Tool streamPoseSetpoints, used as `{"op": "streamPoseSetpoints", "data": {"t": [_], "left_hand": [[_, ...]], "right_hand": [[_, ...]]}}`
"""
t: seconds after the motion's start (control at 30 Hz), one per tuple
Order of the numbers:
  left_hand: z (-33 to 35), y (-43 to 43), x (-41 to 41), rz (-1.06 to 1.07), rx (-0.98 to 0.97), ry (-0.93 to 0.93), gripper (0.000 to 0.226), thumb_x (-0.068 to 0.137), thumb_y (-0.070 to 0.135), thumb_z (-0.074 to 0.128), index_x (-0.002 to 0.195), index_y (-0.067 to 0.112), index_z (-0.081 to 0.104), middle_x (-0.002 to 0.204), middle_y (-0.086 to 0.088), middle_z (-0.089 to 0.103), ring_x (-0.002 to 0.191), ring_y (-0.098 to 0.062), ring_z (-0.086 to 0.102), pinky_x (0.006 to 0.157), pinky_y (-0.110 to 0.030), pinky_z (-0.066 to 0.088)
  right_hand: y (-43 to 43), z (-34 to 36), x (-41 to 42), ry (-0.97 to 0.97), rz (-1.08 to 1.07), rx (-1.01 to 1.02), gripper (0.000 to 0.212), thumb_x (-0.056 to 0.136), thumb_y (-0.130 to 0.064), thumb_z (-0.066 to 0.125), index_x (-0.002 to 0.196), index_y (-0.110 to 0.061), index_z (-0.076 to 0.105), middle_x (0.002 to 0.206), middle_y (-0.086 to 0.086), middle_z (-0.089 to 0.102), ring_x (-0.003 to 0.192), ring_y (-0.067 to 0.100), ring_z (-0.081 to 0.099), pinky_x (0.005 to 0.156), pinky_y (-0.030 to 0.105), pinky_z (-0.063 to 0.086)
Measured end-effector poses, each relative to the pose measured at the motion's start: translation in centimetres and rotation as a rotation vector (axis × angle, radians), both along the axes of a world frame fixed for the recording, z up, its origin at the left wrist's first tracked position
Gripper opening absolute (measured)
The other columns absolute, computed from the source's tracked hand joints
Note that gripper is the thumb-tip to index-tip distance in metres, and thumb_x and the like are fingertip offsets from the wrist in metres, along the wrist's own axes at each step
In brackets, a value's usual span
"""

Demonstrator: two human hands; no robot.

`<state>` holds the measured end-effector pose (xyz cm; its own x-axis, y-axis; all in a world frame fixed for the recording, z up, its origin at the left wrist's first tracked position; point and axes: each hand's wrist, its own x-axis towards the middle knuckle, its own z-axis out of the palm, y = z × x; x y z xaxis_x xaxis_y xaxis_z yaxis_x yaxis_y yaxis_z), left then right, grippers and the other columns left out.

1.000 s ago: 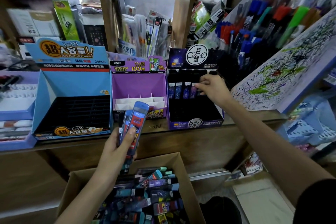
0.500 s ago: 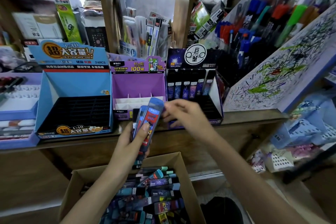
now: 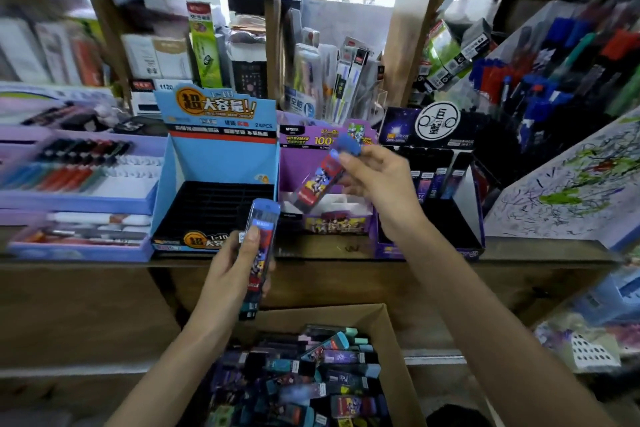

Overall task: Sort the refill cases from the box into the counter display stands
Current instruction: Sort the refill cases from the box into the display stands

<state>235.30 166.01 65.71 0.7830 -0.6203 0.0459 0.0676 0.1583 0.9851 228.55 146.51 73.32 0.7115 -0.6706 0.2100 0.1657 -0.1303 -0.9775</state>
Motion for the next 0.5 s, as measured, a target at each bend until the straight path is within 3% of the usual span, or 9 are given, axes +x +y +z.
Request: {"op": "streamPoseSetpoints", "data": {"t": [0.13,0.27,0.37,0.5], "left_hand": [[0.1,1.7,1.1,0.037,0.002,0.005,0.038,0.085,0.049,0.047,0.092,0.013,0.054,0.063,-0.001,0.058,0.046,-0.014,0.049,0.044,-0.022,0.043],[-0.2,2.4,1.3,0.041,0.007,0.003,0.036,0.084,0.048,0.047,0.089,0.013,0.055,0.059,-0.001,0.057,0.044,-0.013,0.048,0.042,-0.022,0.040],[-0.4,2.5,1.3,0.039,0.023,0.005,0.033,0.085,0.046,0.048,0.085,0.014,0.056,0.057,-0.002,0.058,0.041,-0.013,0.048,0.040,-0.020,0.038],[-0.6,2.3,1.2,0.029,0.028,0.012,0.033,0.084,0.047,0.049,0.086,0.015,0.055,0.057,-0.002,0.058,0.043,-0.013,0.050,0.041,-0.020,0.040]], "right_hand": [[-1.2,0.5,4.4,0.042,-0.046,-0.293,0.009,0.086,-0.011,0.066,0.092,-0.017,0.063,0.079,-0.001,0.065,0.070,0.014,0.065,0.058,0.022,0.055],[-1.2,-0.8,7.0,0.147,-0.033,-0.426,0.018,0.085,-0.007,0.067,0.081,-0.024,0.062,0.071,-0.005,0.058,0.071,0.018,0.056,0.069,0.041,0.053],[-1.5,-1.8,7.5,0.202,-0.006,-0.461,0.009,0.084,-0.008,0.067,0.092,-0.013,0.065,0.074,-0.003,0.061,0.072,0.016,0.057,0.068,0.037,0.053],[-1.6,-2.5,7.7,0.294,0.033,-0.486,0.013,0.085,-0.009,0.068,0.097,-0.006,0.066,0.082,0.015,0.064,0.072,0.018,0.057,0.063,0.031,0.052]]}}
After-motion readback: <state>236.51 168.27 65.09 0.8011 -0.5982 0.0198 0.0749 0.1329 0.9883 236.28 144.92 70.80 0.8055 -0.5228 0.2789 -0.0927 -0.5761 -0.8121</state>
